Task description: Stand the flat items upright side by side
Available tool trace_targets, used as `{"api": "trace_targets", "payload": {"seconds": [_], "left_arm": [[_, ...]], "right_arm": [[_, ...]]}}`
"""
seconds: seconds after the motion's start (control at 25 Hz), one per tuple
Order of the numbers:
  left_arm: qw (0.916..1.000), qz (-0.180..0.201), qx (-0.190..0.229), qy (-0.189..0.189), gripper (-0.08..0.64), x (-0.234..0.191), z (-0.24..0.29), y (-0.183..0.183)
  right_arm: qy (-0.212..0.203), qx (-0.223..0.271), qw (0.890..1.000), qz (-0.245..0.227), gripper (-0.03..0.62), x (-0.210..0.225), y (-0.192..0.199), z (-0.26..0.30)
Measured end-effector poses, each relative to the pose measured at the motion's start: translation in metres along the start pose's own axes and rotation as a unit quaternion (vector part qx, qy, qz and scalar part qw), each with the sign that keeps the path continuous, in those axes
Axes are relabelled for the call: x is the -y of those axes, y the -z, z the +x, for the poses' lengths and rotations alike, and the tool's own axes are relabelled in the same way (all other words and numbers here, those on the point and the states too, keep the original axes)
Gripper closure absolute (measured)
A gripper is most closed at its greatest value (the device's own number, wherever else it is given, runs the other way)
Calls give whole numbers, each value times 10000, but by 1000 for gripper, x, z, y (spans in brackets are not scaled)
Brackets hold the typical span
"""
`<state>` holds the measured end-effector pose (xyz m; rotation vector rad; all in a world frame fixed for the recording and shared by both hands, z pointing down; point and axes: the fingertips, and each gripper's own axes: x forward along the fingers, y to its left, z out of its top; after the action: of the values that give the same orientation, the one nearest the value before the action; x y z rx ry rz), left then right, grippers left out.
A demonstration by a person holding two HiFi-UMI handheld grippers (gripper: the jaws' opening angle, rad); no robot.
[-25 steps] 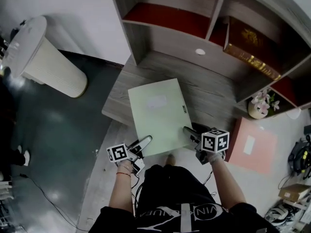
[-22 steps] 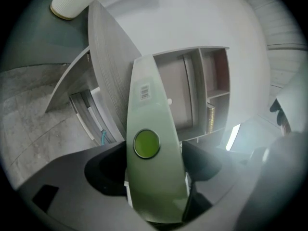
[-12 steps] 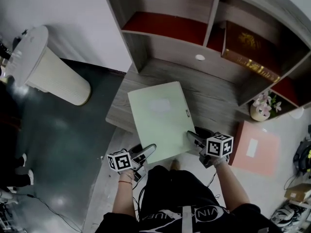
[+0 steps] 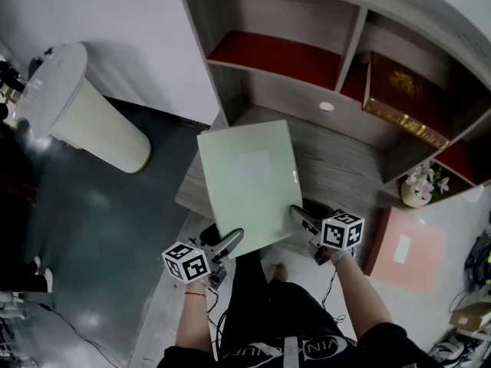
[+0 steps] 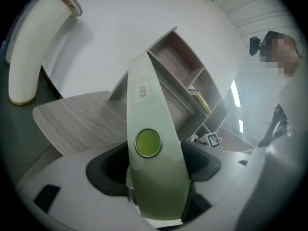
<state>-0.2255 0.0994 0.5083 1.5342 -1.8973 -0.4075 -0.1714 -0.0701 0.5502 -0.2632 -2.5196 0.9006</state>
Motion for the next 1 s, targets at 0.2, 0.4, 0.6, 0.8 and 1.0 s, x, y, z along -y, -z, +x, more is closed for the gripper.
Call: {"api": "trace_targets", "payload": {"seconds": [0.2,0.4,0.6,0.8,1.0], "left_arm": [[9984,443,266,-231,236,-13,-4,-33],[9938,972,371,-396,236,-27,-4,-61],[9800,1840,480,-592,236,-33,-2,-87],[9704,2182,631,-825,236,-48,2,-109],[9652,2298,746,-998,236,-66,8,-127]], "right_arm": [[-55,103,9999,-32,407,-4,-21,32],[-114,104,9998,-142,408,-7,-43,62],[-173,231,9994,-206,411,-8,-63,87],[-193,335,9992,-129,412,-4,-84,116],[-89,357,9991,-220,413,-1,-106,144]]}}
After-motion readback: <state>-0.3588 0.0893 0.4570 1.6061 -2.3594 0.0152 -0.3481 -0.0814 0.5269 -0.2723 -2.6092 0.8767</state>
